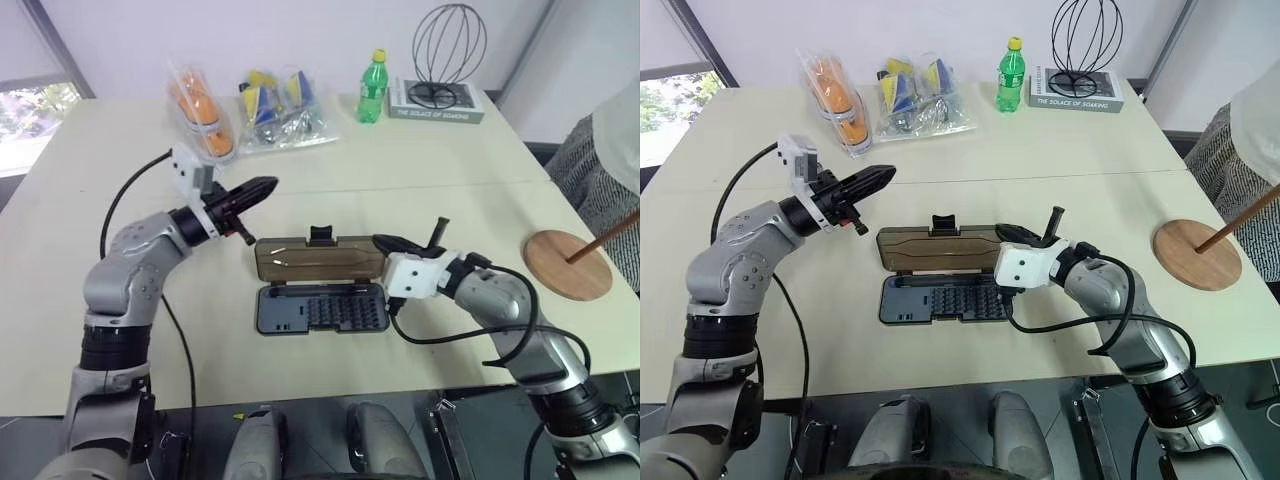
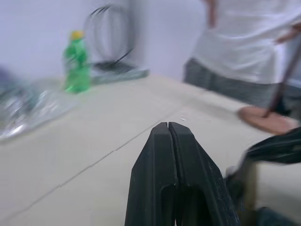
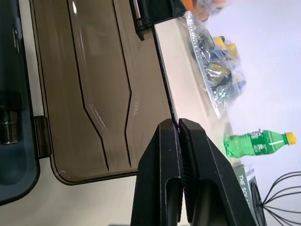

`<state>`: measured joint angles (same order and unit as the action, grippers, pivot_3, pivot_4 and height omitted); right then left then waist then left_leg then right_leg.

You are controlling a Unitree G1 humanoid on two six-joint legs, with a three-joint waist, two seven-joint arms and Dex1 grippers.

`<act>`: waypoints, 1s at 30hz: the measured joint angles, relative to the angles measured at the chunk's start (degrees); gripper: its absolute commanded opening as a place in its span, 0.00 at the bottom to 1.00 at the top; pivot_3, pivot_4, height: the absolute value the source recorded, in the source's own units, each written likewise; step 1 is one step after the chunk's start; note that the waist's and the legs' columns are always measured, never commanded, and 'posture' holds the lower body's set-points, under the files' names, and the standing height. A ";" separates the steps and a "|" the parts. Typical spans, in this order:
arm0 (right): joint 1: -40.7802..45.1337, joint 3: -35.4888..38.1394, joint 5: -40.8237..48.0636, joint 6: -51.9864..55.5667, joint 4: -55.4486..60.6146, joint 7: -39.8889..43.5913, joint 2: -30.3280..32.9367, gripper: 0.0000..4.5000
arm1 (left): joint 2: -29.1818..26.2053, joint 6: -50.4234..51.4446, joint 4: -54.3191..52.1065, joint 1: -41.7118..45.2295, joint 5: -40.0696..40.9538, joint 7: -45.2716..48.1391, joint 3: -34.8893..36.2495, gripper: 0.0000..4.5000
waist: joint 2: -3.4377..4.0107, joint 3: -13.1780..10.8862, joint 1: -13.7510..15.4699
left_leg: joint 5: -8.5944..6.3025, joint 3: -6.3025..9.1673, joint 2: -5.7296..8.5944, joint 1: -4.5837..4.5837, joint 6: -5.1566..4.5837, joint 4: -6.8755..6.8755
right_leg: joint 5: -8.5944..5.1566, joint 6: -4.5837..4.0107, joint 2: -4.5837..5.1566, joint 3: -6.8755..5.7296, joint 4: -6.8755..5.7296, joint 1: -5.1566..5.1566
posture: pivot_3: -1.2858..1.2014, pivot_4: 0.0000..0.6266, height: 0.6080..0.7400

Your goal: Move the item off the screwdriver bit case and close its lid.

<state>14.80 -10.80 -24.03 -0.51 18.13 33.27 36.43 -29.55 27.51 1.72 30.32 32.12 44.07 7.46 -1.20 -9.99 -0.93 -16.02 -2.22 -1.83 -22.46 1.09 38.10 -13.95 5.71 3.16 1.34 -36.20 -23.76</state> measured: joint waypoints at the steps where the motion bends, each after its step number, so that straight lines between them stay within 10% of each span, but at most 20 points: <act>1: 0.07 -0.03 -0.01 -0.01 -0.11 -0.01 -0.03 0.00 | -0.61 -1.11 2.34 -0.37 -1.05 0.82 0.04 0.00 | 0.00 0.00 0.04 | 0.00 -0.01 0.00 0.00 0.00 0.00 | 0.00 0.00 0.00 0.00 0.01 0.00 | 0.52 0.24 1.00; 24: 1.36 -0.63 -0.35 -1.06 -1.54 0.56 -0.44 0.00 | 0.58 -6.64 8.68 -7.79 -7.91 14.47 -8.31 0.00 | -0.02 0.00 0.33 | 0.00 -0.01 -0.01 -0.01 0.00 0.01 | -0.08 -0.14 0.04 -0.01 0.00 0.02 | 0.52 0.24 1.00; 30: 1.07 -0.52 0.63 0.44 -1.36 2.35 -0.31 0.56 | 0.89 -7.10 8.71 -7.77 -8.68 14.41 -8.42 0.00 | -0.02 0.00 0.25 | 0.00 -0.02 -0.01 -0.01 0.00 0.01 | -0.07 -0.13 0.04 -0.01 0.00 0.02 | 0.52 0.24 1.00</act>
<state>15.87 -11.32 -23.39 -0.07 16.77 35.63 36.13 -28.66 20.41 10.43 22.55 23.44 58.48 -0.96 -1.22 -9.99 -0.67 -16.02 -2.24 -1.83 -22.48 1.09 38.11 -14.02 5.58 3.21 1.33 -36.20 -23.74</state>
